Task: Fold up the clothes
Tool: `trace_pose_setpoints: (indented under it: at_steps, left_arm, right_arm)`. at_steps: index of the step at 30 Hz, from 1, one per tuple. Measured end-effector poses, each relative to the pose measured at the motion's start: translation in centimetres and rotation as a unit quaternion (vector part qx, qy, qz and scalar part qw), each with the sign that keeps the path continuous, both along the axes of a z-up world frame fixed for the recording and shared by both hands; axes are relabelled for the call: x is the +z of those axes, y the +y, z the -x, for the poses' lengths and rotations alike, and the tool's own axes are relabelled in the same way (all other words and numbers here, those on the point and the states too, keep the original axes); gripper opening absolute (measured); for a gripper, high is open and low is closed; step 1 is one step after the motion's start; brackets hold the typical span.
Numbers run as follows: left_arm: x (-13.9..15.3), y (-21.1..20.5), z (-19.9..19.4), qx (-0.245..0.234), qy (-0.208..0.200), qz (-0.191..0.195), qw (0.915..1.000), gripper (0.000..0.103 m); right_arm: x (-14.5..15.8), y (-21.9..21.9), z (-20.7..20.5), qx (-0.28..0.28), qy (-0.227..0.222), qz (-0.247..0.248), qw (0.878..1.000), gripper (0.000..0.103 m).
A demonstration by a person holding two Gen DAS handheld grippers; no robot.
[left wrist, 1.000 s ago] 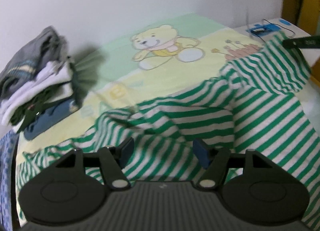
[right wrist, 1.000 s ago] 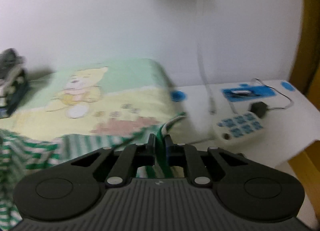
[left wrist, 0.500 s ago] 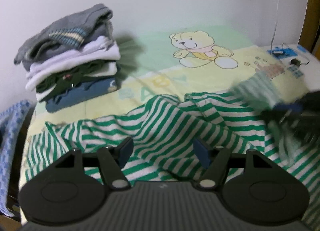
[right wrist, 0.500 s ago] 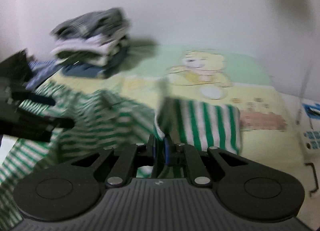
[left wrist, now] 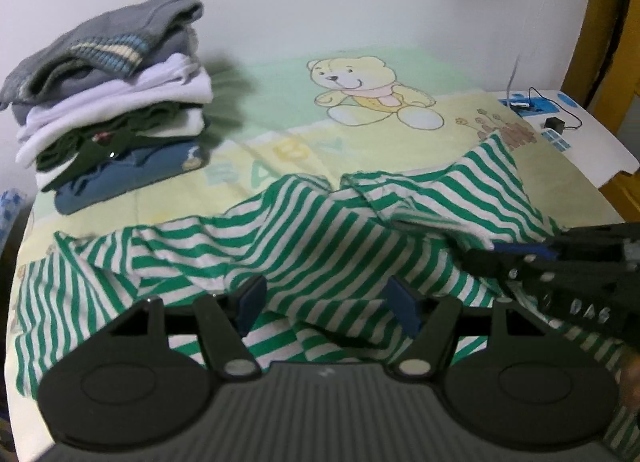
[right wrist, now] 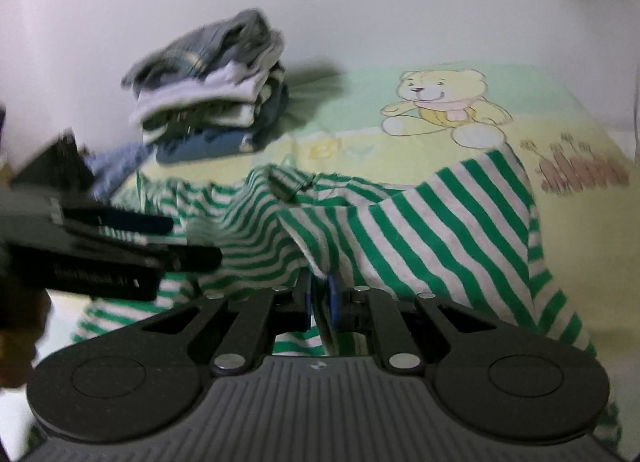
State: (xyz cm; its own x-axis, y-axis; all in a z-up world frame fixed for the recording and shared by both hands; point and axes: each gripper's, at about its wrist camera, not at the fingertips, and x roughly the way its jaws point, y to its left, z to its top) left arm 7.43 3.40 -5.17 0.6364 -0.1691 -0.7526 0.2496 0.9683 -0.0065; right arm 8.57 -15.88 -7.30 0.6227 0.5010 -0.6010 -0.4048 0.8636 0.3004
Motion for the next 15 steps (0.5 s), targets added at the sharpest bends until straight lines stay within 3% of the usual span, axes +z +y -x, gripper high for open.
trace_pose_setpoints:
  at_steps: [4,8,11,13,15]
  left_arm:
    - [0.3,-0.1,-0.5,-0.001,-0.003,0.006,1.0,0.07]
    - [0.1,-0.8,-1.0,-0.01,0.0,-0.005,0.9999,0.071]
    - [-0.4,-1.4,-1.0,-0.015,-0.005,-0.025,0.9996,0.071]
    - [-0.8,-1.3,-1.2,-0.017,0.003,-0.02,0.9997,0.072]
    - [-1.0,-1.1,-1.3,-0.019,0.012,-0.004,0.9997,0.072]
  right_arm:
    - [0.0,-0.2,0.2,-0.008,-0.005,-0.043,0.999,0.009]
    - [-1.3,0.5,-0.2,-0.004,0.023,-0.08,0.997,0.01]
    - [-2.3,1.0,-0.7,-0.006,0.038,-0.073,0.997,0.012]
    - [-2.2,0.5,-0.8,0.005,0.042,-0.076,0.996,0.014]
    - [-1.7,-0.3,-0.6,0.014,0.036,-0.078,0.996,0.025]
